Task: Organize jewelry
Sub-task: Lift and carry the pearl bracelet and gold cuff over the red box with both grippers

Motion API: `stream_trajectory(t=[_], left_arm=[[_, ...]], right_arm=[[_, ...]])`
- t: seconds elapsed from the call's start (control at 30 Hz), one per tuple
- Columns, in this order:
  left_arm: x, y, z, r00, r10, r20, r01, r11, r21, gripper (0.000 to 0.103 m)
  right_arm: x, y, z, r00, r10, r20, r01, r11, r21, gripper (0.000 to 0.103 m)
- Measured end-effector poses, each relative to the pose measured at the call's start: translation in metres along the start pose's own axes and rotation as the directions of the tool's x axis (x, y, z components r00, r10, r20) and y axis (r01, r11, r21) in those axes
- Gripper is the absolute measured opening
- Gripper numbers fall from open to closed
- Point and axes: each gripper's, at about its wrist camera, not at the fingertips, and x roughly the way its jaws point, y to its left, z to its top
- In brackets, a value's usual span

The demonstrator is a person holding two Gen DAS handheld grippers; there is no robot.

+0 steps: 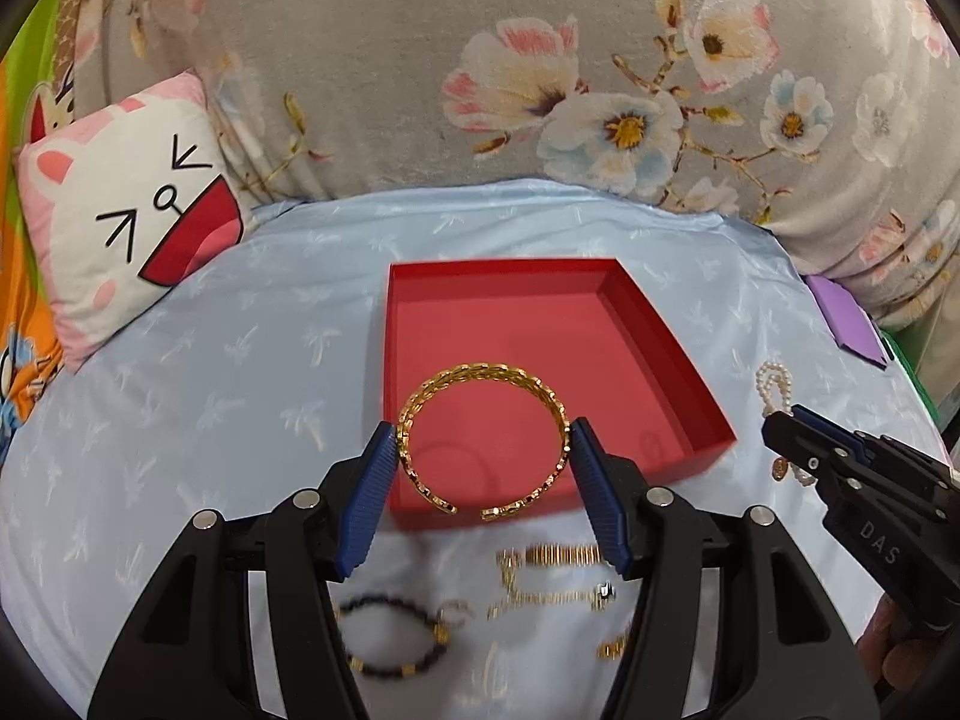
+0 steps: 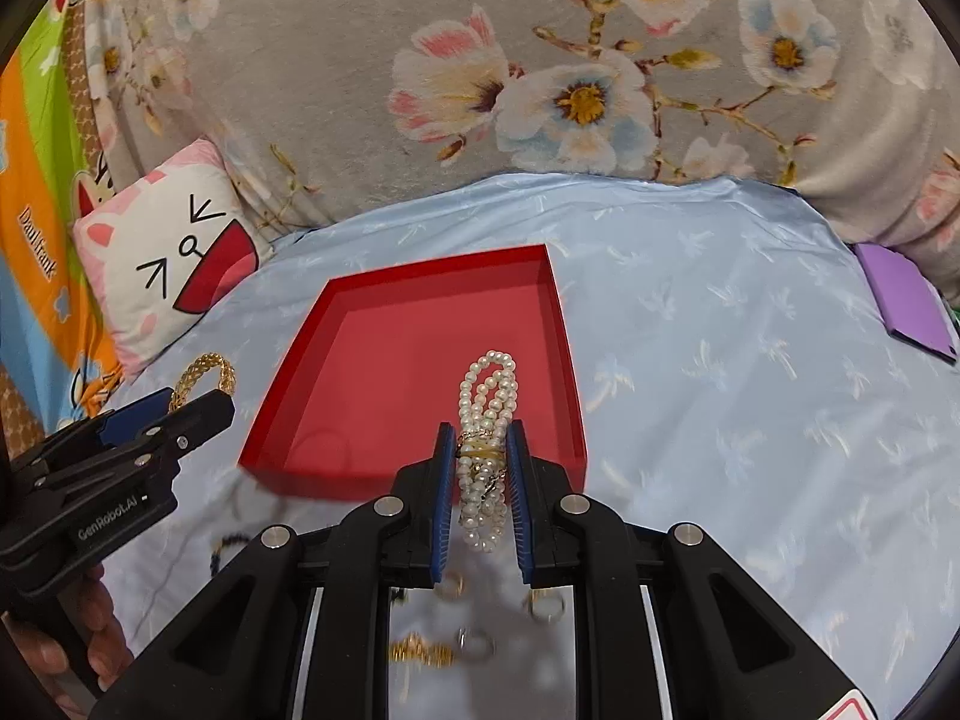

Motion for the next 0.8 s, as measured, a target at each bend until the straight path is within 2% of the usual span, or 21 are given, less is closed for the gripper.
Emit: stream_trajectory(t=[0.33, 0.6, 0.8], left_arm=[[0.079, 0.006, 0.047, 0.999, 0.002, -0.037, -0.003, 1.0, -0.028, 0.057], [0.13, 0.01, 0.061, 0.997, 0.003, -0.081, -0.006, 0.999, -0.033, 0.057], [0.152, 0.013, 0.065, 0.994, -0.001, -0.108, -0.003, 0.999, -0.036, 0.057]], right_arm=[[0.087, -0.007, 0.062, 0.999, 0.015, -0.049, -0.014, 1.0, 0.009, 0.015], [0.146, 0.0, 0.078, 0.993, 0.018, -0.112, -0.02, 1.0, -0.018, 0.015], [0.174, -0.006, 0.081, 0.986, 0.035, -0.161, -0.033, 0.999, 0.013, 0.016]])
